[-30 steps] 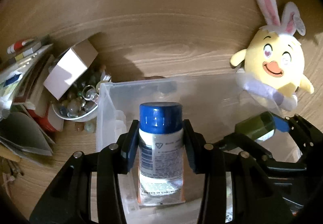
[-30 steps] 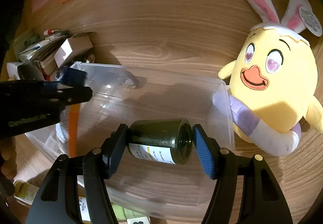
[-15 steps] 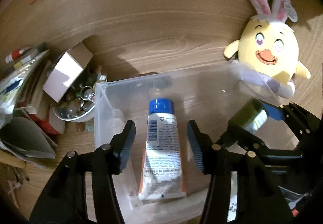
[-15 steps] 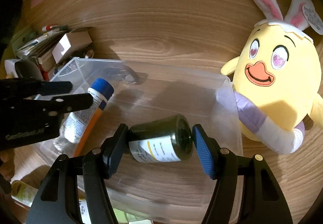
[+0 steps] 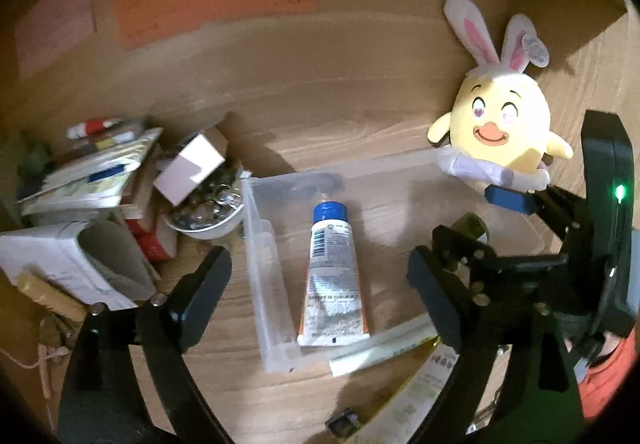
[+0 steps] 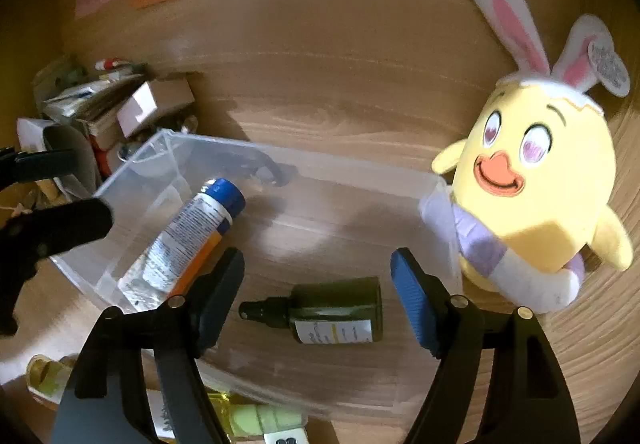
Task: Organize objects
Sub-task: 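Lower and release the tube with left gripper while right releases the green bottle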
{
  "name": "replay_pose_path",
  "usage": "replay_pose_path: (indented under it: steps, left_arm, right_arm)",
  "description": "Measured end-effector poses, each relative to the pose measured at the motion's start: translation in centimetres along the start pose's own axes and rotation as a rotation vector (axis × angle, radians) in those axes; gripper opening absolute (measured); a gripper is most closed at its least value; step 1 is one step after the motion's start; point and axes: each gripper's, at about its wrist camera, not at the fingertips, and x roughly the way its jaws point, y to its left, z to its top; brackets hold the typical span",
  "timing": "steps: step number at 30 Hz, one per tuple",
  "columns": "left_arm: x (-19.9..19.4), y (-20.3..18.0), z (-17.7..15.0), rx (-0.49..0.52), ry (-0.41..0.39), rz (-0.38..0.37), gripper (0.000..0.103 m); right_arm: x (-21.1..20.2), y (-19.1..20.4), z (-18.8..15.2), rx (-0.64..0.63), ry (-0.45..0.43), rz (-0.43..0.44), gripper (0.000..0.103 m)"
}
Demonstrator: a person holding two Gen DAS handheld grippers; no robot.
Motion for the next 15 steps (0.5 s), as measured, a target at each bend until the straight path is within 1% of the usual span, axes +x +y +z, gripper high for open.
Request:
replay_pose_path:
  steps: [3, 6, 7, 11, 15]
  left_arm:
    - [-1.3, -0.1, -0.3, 0.012, -0.019, 0.006, 0.093]
    - [-2.7, 0.0, -0.8, 0.02, -0.04, -0.001, 0.096]
    - [-3.0, -0.1, -0.9, 0.023, -0.045, -0.001, 0.096]
    - [-4.3, -0.2, -1.7, 0.032, -0.059, -0.02, 0.096]
    - [-5.3, 0.1, -2.5, 0.021, -0.073, -0.03, 0.097]
  right_arm:
    - [-1.4, 0.0, 0.3, 0.006, -0.022, 0.016, 0.074]
    - [-3.3, 0.1, 0.4, 0.0, -0.062, 0.007, 0.083]
    - [-3.8, 0.3, 0.4, -0.005, -0.073, -0.003, 0.084]
    - [-5.5, 0.6, -0.1, -0.036, -0.093, -0.041, 0.085]
    - [-6.2, 0.6, -0.8, -0.036, -0.088, -0.04, 0.087]
